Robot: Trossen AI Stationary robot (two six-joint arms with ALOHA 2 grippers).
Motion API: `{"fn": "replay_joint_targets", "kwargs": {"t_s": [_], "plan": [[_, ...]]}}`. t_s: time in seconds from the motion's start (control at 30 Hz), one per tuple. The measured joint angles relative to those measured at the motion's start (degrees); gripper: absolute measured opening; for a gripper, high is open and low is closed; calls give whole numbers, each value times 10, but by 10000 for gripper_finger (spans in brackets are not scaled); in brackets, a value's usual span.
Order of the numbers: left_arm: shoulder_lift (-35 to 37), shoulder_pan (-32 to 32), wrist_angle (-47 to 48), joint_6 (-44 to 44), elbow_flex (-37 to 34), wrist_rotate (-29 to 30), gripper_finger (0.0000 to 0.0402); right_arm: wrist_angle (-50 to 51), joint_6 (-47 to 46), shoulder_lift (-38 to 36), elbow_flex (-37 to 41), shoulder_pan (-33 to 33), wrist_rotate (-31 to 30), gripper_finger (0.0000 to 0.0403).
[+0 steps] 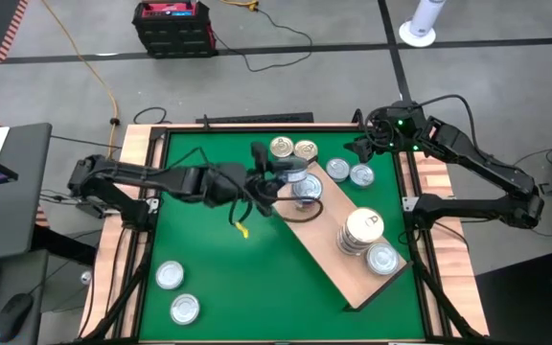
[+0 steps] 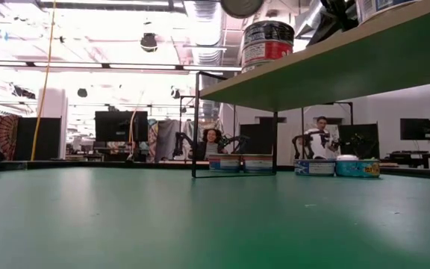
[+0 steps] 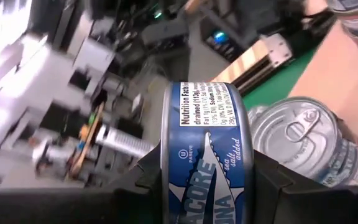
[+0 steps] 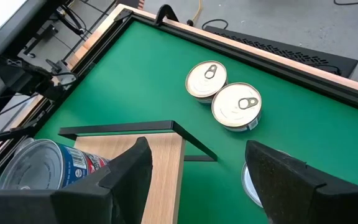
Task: Stack canned seafood by type on shelf
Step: Stack the blue tuna can on top of the other blue tuna can on the shelf
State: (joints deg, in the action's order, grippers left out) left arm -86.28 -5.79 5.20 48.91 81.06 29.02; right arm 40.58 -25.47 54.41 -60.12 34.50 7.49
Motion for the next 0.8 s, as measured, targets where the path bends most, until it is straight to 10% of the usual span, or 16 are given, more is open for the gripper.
{"fn": "replay_joint_targets", "kwargs": {"t_s": [0.27, 0.8], "plan": [[-38, 27, -41, 107, 0, -133, 135, -6, 0, 0, 0, 0, 0, 281], [-74, 40, -38, 68, 0, -124, 142, -10, 0, 4, 0, 0, 0, 281]]}}
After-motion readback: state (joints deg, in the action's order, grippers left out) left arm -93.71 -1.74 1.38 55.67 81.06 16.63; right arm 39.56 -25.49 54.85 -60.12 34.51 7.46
